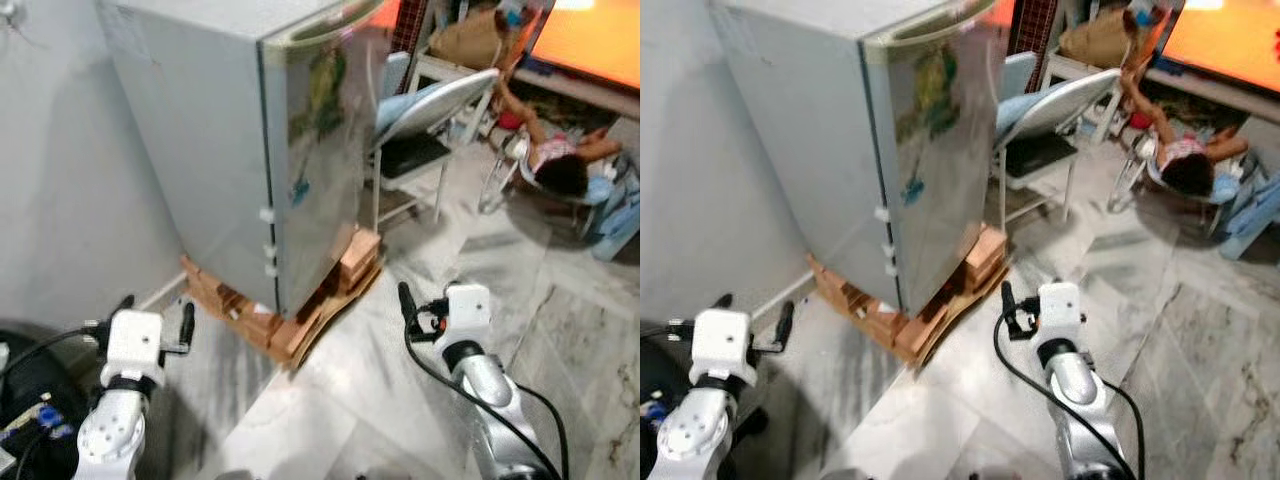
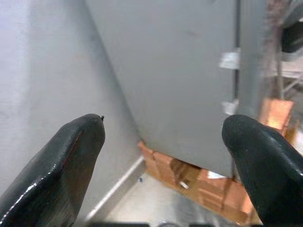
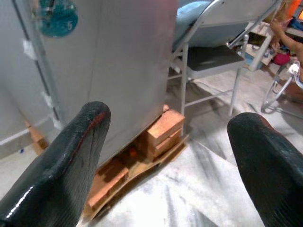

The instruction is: Restocking fridge

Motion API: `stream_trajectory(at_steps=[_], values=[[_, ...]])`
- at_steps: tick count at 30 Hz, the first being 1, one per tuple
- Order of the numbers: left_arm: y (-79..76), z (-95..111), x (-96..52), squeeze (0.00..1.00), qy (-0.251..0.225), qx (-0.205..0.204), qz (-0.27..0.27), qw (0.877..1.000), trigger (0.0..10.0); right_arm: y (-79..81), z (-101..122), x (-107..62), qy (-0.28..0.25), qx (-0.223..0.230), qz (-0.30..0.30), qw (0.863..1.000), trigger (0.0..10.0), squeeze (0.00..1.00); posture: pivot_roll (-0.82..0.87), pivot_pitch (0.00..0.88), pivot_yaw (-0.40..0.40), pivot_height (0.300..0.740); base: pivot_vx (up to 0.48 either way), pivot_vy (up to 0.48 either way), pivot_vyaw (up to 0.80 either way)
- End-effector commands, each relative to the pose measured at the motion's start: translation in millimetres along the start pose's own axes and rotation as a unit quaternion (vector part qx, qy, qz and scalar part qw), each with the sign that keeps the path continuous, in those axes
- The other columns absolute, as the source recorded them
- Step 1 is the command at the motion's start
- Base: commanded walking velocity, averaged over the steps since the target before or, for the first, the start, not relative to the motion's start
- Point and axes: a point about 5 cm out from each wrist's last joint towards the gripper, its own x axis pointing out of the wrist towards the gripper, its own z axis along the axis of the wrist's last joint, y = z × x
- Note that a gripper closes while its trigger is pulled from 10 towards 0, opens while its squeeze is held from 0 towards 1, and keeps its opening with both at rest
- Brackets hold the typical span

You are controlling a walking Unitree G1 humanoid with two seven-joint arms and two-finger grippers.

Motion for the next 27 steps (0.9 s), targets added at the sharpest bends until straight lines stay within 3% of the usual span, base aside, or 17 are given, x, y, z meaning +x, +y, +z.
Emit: stream_trajectory(at_steps=[1, 4, 11, 14, 16, 20, 24, 27], values=[[-9.0, 1.2, -0.1, 0.0, -0.003, -0.007, -0.013, 1.0, 10.0, -14.2, 3.1, -1.3, -0.004, -0.006, -0.018, 1.0, 10.0, 0.0, 0.0, 0.04, -0.018, 0.74, 0.0, 0.0, 0.0], [-12.1, 2.9, 1.1, 0.0, -0.007, -0.012, -0.023, 1.0, 10.0, -19.1, 5.7, 3.2, -0.005, -0.022, -0.031, 0.999, 10.0, 0.0, -0.01, 0.038, -0.013, 0.74, 0.0, 0.0, 0.0], [-16.0, 9.1, 4.1, 0.0, -0.021, -0.014, -0.035, 0.999, 10.0, -17.5, 10.3, 13.4, 0.004, -0.011, -0.041, 0.999, 10.0, 0.0, 0.0, 0.035, -0.013, 0.74, 0.286, 0.0, 0.0], [-17.1, 10.9, 3.6, 0.0, -0.025, -0.014, -0.036, 0.999, 10.0, -12.3, 9.8, 14.8, 0.006, 0.082, -0.05, 0.995, 10.0, 0.0, 0.0, 0.039, -0.015, 0.74, 0.43, 0.0, 0.0], [-18.6, 10.4, 2.8, 0.0, -0.024, -0.015, -0.038, 0.999, 10.0, -10.1, 9.9, 15.1, 0.009, 0.103, -0.043, 0.994, 10.0, 0.0, 0.0, 0.039, -0.015, 0.74, 0.437, 0.0, 0.0], [-22.2, 8.8, 1.7, 0.0, -0.022, -0.016, -0.045, 0.999, 10.0, -3.8, 13.6, 14.8, -0.001, 0.082, -0.011, 0.997, 10.0, 0.0, 0.0, 0.044, -0.013, 0.74, 0.443, 0.0, 0.0], [-23.9, 9.6, 2.4, 0.0, -0.02, -0.017, -0.047, 0.999, 10.0, -0.1, 14.3, 14.4, -0.003, 0.081, 0.004, 0.997, 10.0, 0.0, 0.0, 0.045, -0.012, 0.74, 0.408, 0.0, 0.0], [-23.8, 9.2, 4.0, 0.0, -0.016, -0.025, -0.041, 0.999, 10.0, -0.6, 11.6, 14.8, 0.007, 0.096, 0.0, 0.995, 10.0, 0.0, 0.0, 0.045, -0.013, 0.74, 0.105, 0.0, -0.8]])
